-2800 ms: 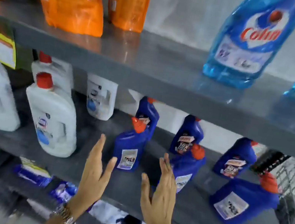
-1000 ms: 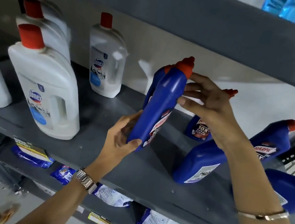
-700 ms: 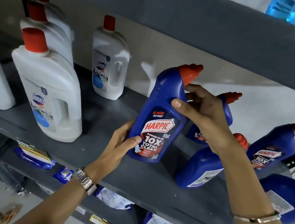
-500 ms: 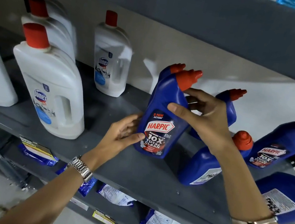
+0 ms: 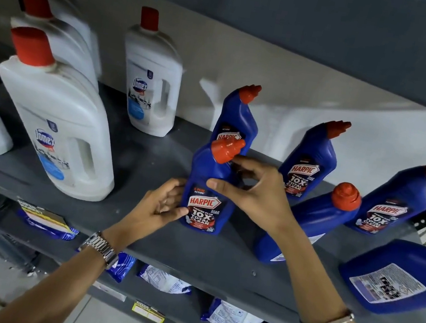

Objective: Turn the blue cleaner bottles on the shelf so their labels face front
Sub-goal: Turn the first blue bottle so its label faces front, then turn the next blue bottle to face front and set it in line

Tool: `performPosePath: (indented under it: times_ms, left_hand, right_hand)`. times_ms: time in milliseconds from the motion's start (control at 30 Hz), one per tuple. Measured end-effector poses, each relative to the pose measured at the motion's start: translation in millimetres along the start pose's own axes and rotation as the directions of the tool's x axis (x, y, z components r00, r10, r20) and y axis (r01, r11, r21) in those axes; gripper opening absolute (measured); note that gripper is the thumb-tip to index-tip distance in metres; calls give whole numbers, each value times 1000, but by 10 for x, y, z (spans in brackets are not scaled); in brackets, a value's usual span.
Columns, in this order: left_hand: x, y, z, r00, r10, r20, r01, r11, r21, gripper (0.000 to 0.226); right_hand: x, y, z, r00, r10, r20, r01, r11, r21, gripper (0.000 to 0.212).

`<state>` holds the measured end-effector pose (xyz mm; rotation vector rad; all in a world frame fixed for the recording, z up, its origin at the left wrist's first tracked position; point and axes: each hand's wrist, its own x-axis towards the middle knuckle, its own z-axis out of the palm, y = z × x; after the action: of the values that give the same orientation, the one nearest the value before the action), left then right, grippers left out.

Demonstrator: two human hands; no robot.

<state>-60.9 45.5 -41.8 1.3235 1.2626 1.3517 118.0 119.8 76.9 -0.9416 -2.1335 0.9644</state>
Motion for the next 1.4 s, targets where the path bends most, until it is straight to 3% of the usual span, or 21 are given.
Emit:
performPosePath:
  times_ms: [200,233,300,367,400,433,500,567,633,733,833,1167,1400]
  left_hand:
    - [-6,-5,29,1000,16,11,-16,999,28,46]
    - [-39,4,62,999,37,-15,-37,999,20,49]
    - [-166,54,175,958,181,-221,-170,983,67,55]
    - [-332,140,411,805,378,-457,-320,926,203,48]
    - [-394,193,576,751,447,-486,-370,895,251,42]
    - [-437,242,762,737,488,-468,-415,873,258,39]
    - [-447,341,1119,824,436,-362,-423,898,120,42]
    - [-361,388,1394,915,311,-256,-323,946,-7,50]
    - [-221,356,1552,956,212,-200,-226,973,-46,60]
    - [-38,214,1673,992,102,-74,-107,991,-74,67]
    - [28,109,1671,999,42,-27,-42,999,-3,61]
    - [118,191,1672,1000,8,0,-8,997,-74,49]
    - [327,724,1766,992,121,-36,-126,976,-178,52]
  right_hand:
    - [-100,-86,2,999,19,-26,-23,989,-144,50]
    - [-169,-118,-23,997,-18,-69,4,982,-191,49]
    - [-388,-175,-123,969,-115,-218,70,976,-204,45]
    - [-702,-182,-299,890,-190,-414,130,977,-169,36]
    - [-851,-141,-404,831,-217,-512,152,974,-167,31]
    - [-977,-59,-522,772,-217,-597,154,976,-156,28]
    - [-1122,166,-720,704,-75,-706,107,994,1,30]
    - [-1151,376,-857,733,128,-668,17,978,206,50]
    - [-1113,547,-937,820,225,-526,-73,953,294,64]
    - [-1014,701,-1025,921,244,-304,-94,895,436,72]
    - [-934,805,-1095,959,205,-194,-89,873,480,64]
    - [-812,647,-1354,983,138,-122,-78,911,404,40]
    - [-652,186,-1727,964,23,-265,62,949,310,47]
